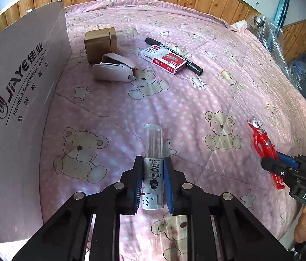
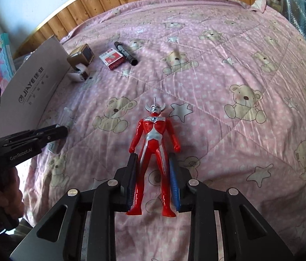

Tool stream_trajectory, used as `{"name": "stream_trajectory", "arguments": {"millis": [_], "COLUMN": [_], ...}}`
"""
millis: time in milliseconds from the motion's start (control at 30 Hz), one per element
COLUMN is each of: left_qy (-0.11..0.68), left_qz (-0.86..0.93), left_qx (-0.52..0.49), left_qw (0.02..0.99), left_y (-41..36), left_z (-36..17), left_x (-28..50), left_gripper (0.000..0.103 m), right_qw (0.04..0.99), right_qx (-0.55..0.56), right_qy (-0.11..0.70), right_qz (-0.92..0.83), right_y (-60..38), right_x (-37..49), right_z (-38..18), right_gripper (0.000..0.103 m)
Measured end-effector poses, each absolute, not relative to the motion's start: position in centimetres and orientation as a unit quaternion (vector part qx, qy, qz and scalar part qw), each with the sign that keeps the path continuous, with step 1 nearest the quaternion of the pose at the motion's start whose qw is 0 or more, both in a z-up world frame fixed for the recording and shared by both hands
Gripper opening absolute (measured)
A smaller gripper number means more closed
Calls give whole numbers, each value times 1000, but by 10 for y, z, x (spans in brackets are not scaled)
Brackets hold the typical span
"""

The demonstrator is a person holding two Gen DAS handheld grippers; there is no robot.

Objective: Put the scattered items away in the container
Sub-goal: 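Carry the clear tube and red figure over the box with both tools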

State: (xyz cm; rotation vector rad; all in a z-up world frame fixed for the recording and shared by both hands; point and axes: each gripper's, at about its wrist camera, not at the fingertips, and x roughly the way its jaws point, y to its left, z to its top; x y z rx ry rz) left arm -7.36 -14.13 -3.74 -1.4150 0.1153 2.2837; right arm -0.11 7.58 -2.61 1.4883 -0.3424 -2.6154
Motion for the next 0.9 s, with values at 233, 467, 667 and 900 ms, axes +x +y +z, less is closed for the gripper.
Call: {"name": "stream_trajectory", "arguments": {"millis": [233,467,667,900], "left_qy": [14,-1,1,3], "left_qz": [825,831,837,848], "left_qx": [-509,-498,-485,-461], "left_qw": [244,246,252,262], "left_y": [-146,-152,-153,-151], "left_z": [-21,-3,9,29], "left_x": [-61,-57,-46,-34], "left_gripper": [19,19,19,19], "right_qw": [63,68,81,105], "right_qx": [479,474,465,446], "right_qy": [-116,-119,-97,-74], "right_qz": [-868,-870,-876,-886], "right_y": [72,69,54,32], "right_x": [10,16,23,28], "right_z": [-12,-7,3,23], "right_gripper": [28,28,28,28]}}
